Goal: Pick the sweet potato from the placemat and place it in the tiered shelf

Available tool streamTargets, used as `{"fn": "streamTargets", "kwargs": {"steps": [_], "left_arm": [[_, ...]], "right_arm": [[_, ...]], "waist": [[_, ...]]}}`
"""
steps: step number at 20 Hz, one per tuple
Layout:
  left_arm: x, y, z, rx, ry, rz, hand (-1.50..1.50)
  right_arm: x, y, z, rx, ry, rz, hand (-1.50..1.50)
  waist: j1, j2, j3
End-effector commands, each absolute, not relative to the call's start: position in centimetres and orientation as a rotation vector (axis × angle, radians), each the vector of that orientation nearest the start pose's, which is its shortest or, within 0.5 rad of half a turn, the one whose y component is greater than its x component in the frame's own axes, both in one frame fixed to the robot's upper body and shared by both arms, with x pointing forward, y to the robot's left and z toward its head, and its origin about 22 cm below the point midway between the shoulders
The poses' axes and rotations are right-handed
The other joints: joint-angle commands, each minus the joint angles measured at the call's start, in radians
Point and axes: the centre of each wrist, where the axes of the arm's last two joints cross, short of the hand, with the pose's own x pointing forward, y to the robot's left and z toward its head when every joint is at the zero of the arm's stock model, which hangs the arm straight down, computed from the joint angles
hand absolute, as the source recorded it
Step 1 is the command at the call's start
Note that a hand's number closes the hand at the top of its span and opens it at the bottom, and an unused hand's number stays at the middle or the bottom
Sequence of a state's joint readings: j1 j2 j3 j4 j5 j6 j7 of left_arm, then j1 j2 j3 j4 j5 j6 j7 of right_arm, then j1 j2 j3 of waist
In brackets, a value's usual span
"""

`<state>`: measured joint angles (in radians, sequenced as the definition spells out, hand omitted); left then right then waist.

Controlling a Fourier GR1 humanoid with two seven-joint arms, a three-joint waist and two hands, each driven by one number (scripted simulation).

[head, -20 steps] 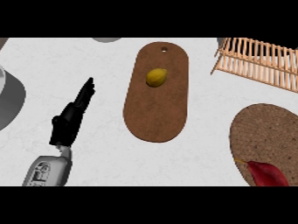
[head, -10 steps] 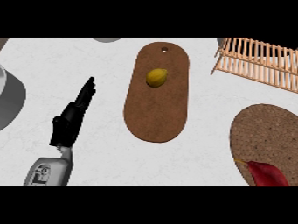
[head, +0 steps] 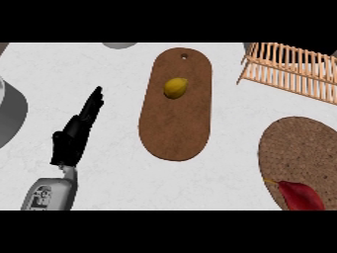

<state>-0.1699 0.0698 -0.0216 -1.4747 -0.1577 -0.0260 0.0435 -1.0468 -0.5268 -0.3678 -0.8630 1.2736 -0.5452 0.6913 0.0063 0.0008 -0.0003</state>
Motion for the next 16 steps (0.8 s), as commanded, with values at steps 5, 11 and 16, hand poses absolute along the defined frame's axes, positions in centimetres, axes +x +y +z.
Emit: {"fn": "streamTargets", "kwargs": {"steps": [5, 11, 16], "left_arm": [[26.8, 22.2, 1.3, 0.11, -1.589, -0.269, 0.0], [28.6, 22.1, 1.1, 0.109, -1.565, -0.262, 0.0], [28.8, 23.3, 1.7, 0.101, -1.569, -0.262, 0.0]], "right_arm": [[40.9, -33.2, 25.6, -1.67, -1.348, -0.366, -1.5], [40.0, -33.0, 27.7, -1.531, -1.444, -0.41, -1.5], [40.3, -34.0, 28.5, -1.474, -1.485, -0.47, -1.5]], "waist": [[-0.002, -0.002, 0.0], [-0.006, -0.002, 0.0], [0.002, 0.001, 0.0]]}}
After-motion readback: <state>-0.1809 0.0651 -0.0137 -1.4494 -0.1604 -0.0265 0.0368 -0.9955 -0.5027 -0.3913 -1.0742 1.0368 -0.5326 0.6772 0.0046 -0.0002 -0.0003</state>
